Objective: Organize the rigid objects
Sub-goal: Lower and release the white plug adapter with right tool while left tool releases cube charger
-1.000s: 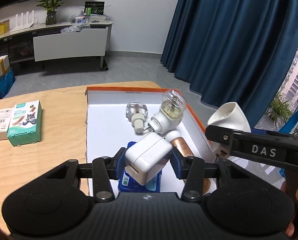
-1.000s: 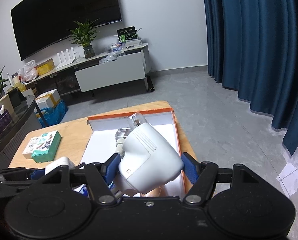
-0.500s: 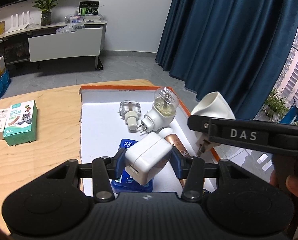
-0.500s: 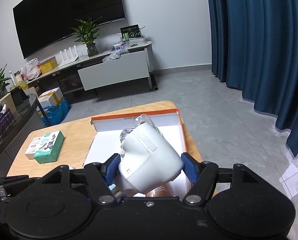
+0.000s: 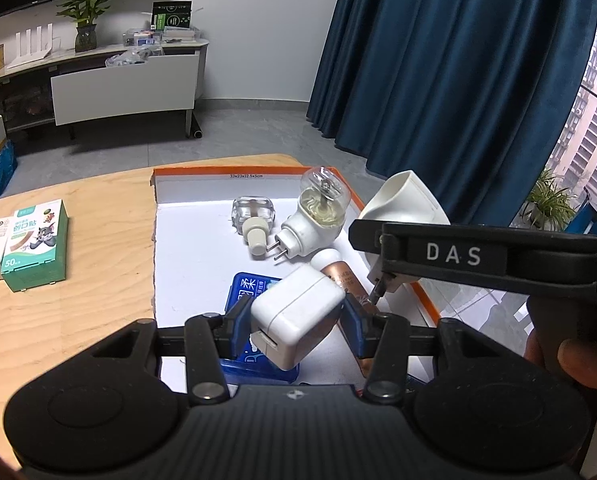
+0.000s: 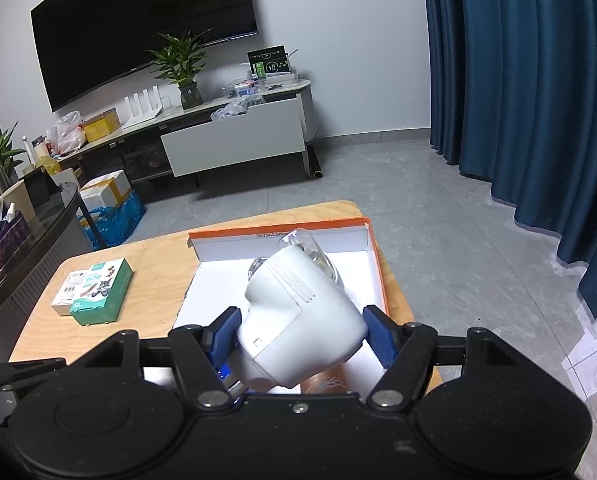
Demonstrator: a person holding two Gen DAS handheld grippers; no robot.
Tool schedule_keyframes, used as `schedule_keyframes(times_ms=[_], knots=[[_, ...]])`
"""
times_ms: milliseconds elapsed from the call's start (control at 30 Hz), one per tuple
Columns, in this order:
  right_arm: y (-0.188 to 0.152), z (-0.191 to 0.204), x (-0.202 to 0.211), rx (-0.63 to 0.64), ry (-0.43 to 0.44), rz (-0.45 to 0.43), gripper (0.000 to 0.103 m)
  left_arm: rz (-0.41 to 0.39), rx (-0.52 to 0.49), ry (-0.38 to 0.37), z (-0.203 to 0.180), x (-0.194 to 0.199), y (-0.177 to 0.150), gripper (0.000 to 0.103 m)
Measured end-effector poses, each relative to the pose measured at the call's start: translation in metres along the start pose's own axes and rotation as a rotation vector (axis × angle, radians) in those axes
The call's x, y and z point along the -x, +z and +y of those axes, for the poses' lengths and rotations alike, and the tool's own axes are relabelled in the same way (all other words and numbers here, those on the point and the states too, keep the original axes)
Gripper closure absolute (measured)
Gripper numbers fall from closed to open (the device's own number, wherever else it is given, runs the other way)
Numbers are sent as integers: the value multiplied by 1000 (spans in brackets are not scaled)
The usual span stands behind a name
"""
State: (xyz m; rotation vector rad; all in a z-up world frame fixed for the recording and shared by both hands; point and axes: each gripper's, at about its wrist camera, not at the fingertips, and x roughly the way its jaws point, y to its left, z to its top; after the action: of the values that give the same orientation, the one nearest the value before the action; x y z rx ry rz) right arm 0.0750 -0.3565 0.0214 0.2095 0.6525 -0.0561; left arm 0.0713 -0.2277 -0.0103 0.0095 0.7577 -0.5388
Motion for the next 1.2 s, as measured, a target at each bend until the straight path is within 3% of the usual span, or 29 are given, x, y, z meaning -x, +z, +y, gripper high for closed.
schedule_keyframes(times_ms=[1033, 1100, 1200], knots=[[2, 2, -33, 1, 11, 70, 22, 43, -9, -55, -7, -18, -5, 55], [3, 2, -33, -1, 0, 63, 22, 56, -4, -75, -7, -21, -6, 53], [4, 1, -29, -9, 2, 47, 21, 44, 15, -93, -5, -18, -6, 42]])
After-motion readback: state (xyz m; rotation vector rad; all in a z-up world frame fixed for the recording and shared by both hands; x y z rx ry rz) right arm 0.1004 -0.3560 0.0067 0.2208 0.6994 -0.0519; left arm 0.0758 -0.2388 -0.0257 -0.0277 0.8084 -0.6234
